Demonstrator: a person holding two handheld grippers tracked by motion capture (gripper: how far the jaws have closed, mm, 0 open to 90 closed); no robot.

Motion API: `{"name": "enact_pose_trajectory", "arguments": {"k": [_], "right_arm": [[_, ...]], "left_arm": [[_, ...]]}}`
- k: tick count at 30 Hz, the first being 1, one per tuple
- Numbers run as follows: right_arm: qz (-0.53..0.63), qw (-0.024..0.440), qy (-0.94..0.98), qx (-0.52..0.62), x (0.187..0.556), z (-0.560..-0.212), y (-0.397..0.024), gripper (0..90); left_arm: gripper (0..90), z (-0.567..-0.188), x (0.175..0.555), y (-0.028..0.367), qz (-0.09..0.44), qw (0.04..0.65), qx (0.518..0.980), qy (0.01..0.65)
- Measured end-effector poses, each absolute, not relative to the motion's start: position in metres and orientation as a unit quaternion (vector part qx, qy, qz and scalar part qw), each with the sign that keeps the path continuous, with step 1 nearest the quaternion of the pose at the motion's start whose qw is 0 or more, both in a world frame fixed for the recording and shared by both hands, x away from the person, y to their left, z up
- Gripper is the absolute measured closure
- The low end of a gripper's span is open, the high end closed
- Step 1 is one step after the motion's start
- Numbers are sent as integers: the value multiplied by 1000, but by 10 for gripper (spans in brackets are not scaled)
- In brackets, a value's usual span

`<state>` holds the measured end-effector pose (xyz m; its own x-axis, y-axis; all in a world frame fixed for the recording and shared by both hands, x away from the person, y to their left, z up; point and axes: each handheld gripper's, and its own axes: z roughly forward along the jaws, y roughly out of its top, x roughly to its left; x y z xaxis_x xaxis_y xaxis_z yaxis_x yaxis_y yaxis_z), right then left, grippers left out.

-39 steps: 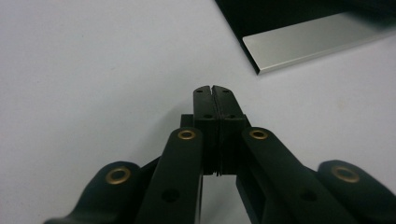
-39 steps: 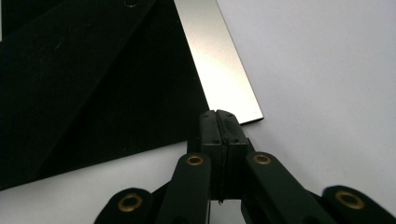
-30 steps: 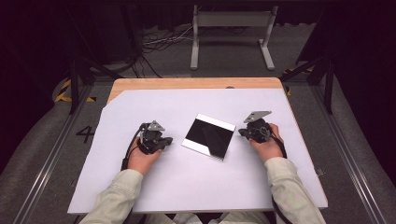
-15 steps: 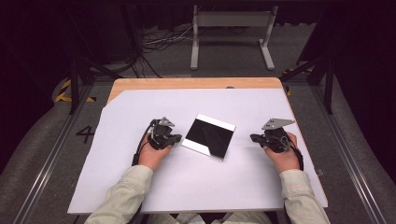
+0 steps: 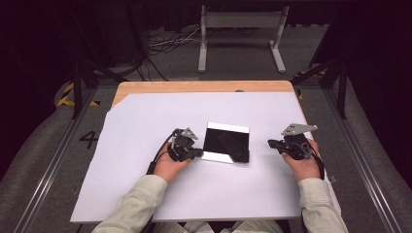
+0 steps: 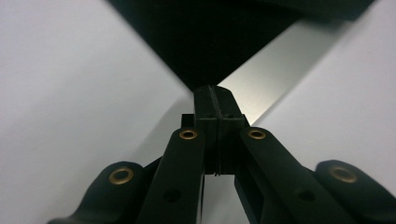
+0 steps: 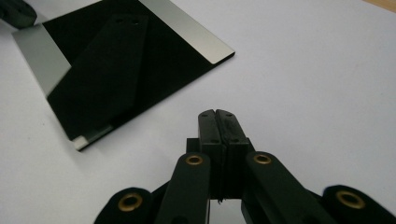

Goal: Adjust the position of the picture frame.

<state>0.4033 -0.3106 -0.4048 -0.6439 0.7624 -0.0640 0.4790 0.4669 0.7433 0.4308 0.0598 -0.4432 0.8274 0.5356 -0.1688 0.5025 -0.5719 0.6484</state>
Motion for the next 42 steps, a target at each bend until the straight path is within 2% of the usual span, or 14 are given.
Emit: {"name": "enact_pose_trajectory", "arguments": {"k": [5, 11, 14, 18, 28, 35, 42], "right_arm": [[360, 194, 829, 381, 402, -403, -316, 894], [361, 191, 826, 388, 400, -403, -321, 892], [360, 189, 827, 388, 399, -403, -323, 889], [361, 185, 828, 388, 398, -402, -325, 883], [346, 183, 842, 371, 394, -395, -320, 879], [326, 162, 860, 358, 392, -388, -310, 864], [338, 149, 867, 335, 392, -385, -310, 858]], "left_arm": [[900, -446, 423, 40, 5, 374, 883, 283], [900, -448, 424, 40, 2, 384, 880, 279], [900, -443, 421, 42, 34, 369, 887, 275], [900, -434, 420, 55, 63, 364, 888, 274], [880, -424, 423, 98, 87, 362, 880, 293], [858, -416, 422, 114, 100, 350, 889, 278], [840, -414, 419, 120, 94, 348, 902, 237]]}}
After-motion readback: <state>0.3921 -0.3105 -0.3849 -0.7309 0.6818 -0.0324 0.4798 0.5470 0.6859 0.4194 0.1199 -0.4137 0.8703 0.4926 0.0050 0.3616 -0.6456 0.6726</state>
